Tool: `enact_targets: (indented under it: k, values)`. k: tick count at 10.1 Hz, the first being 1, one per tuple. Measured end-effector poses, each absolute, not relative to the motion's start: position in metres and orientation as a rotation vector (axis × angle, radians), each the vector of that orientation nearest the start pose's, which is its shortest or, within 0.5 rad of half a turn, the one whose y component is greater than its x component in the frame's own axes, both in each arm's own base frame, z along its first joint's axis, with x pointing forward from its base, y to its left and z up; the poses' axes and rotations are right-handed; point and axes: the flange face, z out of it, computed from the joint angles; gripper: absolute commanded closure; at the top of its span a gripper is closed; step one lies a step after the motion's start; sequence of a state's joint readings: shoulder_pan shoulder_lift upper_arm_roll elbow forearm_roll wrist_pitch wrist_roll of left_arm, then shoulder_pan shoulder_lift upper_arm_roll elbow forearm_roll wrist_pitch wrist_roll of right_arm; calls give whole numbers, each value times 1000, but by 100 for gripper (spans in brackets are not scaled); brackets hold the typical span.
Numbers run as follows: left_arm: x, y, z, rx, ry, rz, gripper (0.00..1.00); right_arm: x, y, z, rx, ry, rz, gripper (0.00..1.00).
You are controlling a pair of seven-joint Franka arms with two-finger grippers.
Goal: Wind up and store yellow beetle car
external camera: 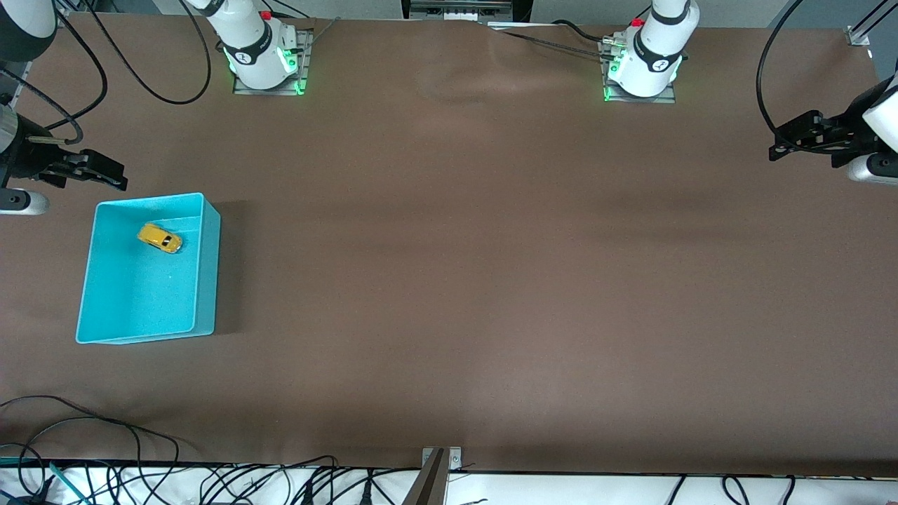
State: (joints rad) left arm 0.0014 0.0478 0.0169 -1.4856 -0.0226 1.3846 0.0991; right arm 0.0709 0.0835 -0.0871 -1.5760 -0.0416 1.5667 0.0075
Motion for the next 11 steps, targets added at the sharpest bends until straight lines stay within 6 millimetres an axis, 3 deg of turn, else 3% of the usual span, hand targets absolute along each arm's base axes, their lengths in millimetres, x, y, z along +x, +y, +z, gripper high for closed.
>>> enact_targets:
  k: [11]
  values:
    - [549, 7, 623, -3161, 133, 233, 0, 580, -11, 572, -3188, 32, 110, 0]
